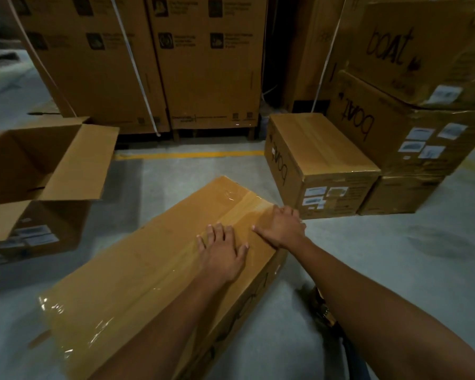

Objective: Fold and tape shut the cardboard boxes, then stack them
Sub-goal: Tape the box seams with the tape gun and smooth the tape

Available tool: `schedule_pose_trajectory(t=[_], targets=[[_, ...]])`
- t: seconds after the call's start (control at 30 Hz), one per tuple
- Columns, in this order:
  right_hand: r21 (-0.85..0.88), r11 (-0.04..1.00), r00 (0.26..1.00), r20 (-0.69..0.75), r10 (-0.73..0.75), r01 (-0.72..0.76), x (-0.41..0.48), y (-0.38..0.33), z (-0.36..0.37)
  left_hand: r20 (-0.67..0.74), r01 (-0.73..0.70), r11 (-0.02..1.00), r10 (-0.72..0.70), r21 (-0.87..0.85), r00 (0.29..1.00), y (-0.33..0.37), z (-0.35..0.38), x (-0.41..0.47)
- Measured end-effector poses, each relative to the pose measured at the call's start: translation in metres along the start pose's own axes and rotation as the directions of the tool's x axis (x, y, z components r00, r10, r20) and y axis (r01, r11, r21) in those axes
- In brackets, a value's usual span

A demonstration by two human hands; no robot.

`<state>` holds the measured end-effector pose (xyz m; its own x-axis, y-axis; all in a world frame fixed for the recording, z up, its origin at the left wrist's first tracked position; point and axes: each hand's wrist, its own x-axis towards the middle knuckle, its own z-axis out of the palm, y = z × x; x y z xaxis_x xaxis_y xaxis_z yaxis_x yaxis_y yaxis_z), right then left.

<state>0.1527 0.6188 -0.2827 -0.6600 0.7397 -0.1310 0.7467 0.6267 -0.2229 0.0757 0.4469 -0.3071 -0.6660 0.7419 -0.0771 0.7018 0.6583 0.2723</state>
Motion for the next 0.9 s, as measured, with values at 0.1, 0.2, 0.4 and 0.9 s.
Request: schedule_pose_trajectory(t=[0.1,0.2,0.4,0.9], targets=[[-0.016,0.996,0.996,-0.011,0.086,-0.086,-0.026,0.019,-0.011,-0.003,-0.070,0.998,0.070,-0.007,0.998,0.012,-0.002,-0.015],[0.034,0.986,0.987,-0.010,0.161,-0.161,-0.056,0.047,-0.016,0.033,-0.148,0.989,0.147,0.004,0.989,0.025,-0.002,-0.034],[0.260,0.906,0.943,0.079,0.324,-0.333,-0.095,0.090,-0.010,0.113,-0.207,0.977,0.201,0.044,0.973,0.035,-0.009,-0.072],[0.533,0.846,1.000,-0.013,0.025,-0.014,-0.160,0.030,0.055,-0.040,-0.012,0.972,0.022,0.233,0.999,-0.007,-0.022,-0.111]])
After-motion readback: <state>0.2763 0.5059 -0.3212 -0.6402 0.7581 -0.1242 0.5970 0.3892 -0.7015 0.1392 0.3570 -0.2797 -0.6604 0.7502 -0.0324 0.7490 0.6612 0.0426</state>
